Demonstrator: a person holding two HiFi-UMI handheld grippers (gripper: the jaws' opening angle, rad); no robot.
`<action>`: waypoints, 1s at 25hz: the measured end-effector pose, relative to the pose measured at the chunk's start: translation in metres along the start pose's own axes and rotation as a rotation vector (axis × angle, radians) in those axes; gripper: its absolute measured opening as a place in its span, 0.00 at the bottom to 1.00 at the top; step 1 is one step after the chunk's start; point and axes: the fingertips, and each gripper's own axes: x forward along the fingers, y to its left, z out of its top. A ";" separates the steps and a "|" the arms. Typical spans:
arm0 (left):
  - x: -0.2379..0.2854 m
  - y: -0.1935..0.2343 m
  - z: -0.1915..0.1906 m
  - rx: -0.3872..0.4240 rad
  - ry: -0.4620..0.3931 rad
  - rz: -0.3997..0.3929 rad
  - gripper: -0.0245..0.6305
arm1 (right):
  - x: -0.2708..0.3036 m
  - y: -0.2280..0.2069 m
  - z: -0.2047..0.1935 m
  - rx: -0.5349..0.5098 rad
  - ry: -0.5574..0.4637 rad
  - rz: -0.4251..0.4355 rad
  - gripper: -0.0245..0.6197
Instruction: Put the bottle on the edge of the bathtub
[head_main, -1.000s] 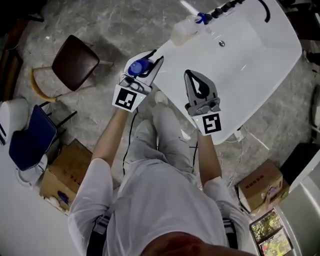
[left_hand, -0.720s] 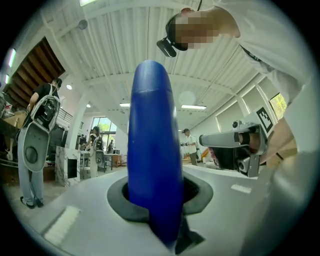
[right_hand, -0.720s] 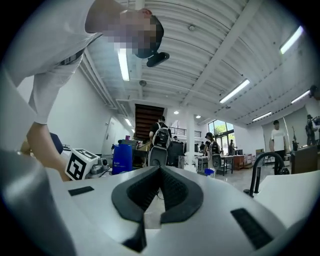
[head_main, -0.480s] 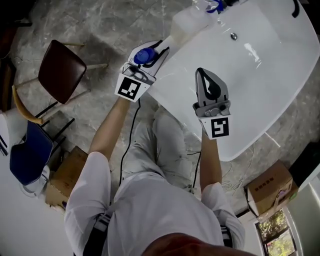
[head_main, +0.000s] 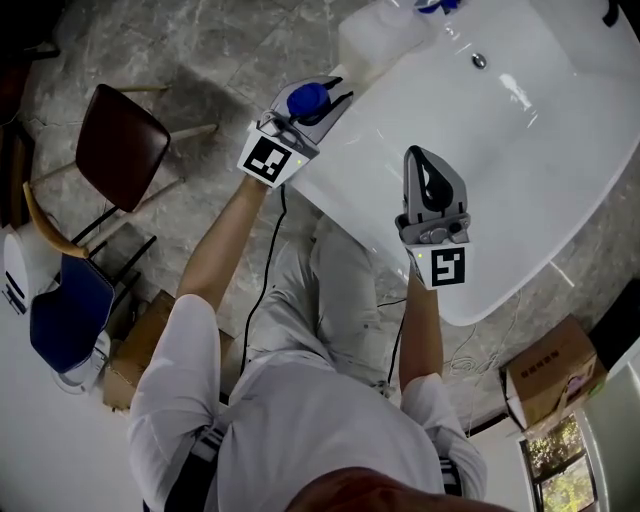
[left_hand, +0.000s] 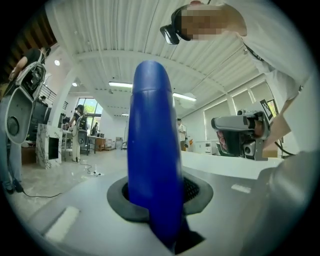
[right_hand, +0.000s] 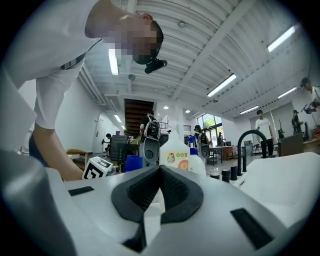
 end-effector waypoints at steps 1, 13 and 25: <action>0.003 0.000 -0.001 -0.009 -0.002 -0.003 0.18 | -0.001 -0.003 -0.002 0.005 0.002 -0.003 0.04; 0.006 -0.003 -0.017 -0.034 0.078 -0.028 0.28 | -0.003 -0.003 -0.009 0.052 0.036 -0.005 0.04; 0.006 -0.011 -0.026 0.012 0.154 -0.038 0.72 | -0.020 -0.003 0.004 0.061 0.062 -0.030 0.04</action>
